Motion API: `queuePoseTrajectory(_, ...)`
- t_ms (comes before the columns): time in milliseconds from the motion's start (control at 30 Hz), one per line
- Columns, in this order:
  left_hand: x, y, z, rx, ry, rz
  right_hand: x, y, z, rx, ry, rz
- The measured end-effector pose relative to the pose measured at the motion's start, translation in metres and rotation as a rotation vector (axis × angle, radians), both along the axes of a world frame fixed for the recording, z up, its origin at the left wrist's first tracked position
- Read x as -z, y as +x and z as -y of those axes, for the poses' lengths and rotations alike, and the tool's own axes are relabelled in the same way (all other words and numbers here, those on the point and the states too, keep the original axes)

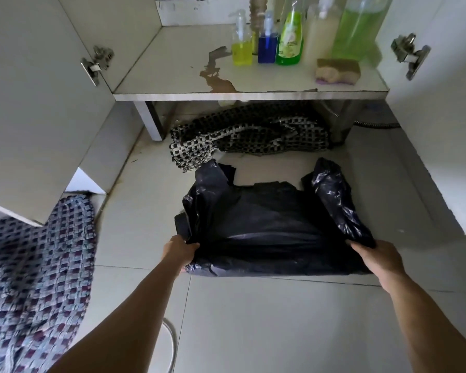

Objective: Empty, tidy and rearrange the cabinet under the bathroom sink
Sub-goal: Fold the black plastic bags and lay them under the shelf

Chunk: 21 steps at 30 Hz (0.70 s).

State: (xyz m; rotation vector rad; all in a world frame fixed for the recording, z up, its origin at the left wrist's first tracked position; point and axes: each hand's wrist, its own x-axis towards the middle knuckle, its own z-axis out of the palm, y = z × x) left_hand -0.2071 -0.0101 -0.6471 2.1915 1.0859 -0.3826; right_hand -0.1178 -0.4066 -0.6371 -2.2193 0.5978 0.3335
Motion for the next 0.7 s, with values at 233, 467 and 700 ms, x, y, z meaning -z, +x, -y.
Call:
queuePoseTrajectory(233,-0.006,-0.050,0.018,0.032,0.014,-0.142,-0.003,-0.055,0.015,-0.010,-0.050,-0.223)
queuePoseTrajectory(467,-0.048,-0.066,0.057,0.173,0.376,0.031,-0.026,-0.080,0.016,0.094,0.109,-0.215)
queuePoseTrajectory(700,-0.043,-0.045,0.143,0.761,0.222,0.106,-0.029,-0.091,0.011,0.258,0.408,-0.394)
